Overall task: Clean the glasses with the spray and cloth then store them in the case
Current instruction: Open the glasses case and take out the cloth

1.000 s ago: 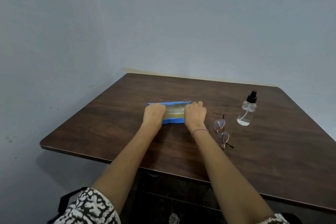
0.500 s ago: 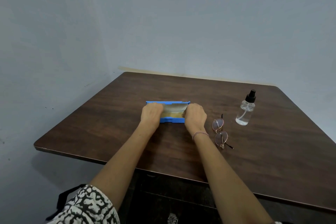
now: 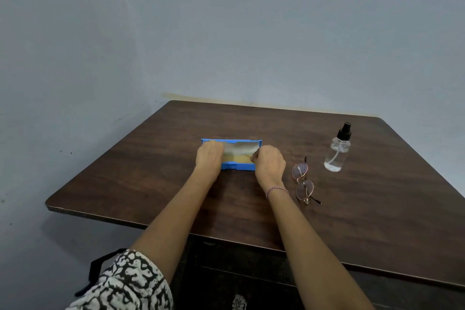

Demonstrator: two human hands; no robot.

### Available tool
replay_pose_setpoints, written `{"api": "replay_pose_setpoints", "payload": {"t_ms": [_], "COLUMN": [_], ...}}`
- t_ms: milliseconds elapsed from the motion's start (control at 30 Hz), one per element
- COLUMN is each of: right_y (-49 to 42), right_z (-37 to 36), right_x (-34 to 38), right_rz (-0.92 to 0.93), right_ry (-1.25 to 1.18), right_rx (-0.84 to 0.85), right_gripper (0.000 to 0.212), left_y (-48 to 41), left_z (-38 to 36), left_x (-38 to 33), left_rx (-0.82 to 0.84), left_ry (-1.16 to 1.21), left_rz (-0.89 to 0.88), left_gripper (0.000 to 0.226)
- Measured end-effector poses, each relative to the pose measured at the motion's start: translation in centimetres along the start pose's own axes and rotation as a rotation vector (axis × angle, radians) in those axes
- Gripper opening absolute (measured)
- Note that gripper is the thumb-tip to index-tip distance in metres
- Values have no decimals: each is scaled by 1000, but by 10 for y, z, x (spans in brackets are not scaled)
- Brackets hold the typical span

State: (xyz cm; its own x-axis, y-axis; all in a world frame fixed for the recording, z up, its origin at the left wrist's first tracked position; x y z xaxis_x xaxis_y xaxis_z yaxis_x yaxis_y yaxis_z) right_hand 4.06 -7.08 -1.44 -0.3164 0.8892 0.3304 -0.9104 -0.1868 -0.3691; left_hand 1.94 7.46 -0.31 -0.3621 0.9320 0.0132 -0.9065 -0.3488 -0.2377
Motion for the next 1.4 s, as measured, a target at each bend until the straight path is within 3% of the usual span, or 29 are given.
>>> {"api": "replay_pose_setpoints", "payload": {"t_ms": [333,667,1000,1267,1400], "right_y": [3,0,10,15,17], "right_z": [3,-6,-2,8,12], "right_x": [-12,-16,-19,-17,-13], "right_rz": [-168,-275,-252,-62,-49], "right_ry": [-408,-942,-1063,-853,-939], "right_rx": [-99,-203,-212,-231,-269], "right_gripper": [18,10,9,9,9], "left_y": [-6,-4,7,19,25], "left_z": [9,22,21,23,28], "left_x": [20,41,49,51,53], "left_rx": [95,-118,-144,-150,-170], "left_ry": [104,395,590,683,707], "left_rz": [13,-96,-46,25,84], "left_gripper": [18,10,8,1,4]}}
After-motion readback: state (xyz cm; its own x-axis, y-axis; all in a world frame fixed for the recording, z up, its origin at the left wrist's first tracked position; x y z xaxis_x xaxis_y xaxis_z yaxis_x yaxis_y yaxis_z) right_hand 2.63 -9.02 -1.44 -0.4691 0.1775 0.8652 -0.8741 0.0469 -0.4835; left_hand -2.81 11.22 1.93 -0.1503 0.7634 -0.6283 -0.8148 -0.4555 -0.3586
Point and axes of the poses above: each hand's wrist, its own y-axis away from the middle knuckle, its own z-axis out of the back of the hand, x = y × z, the point moved 2 cm from there along -y, towards the middle knuckle, and after that the axes turned 14 degrees about z, right-handed, at the moved point
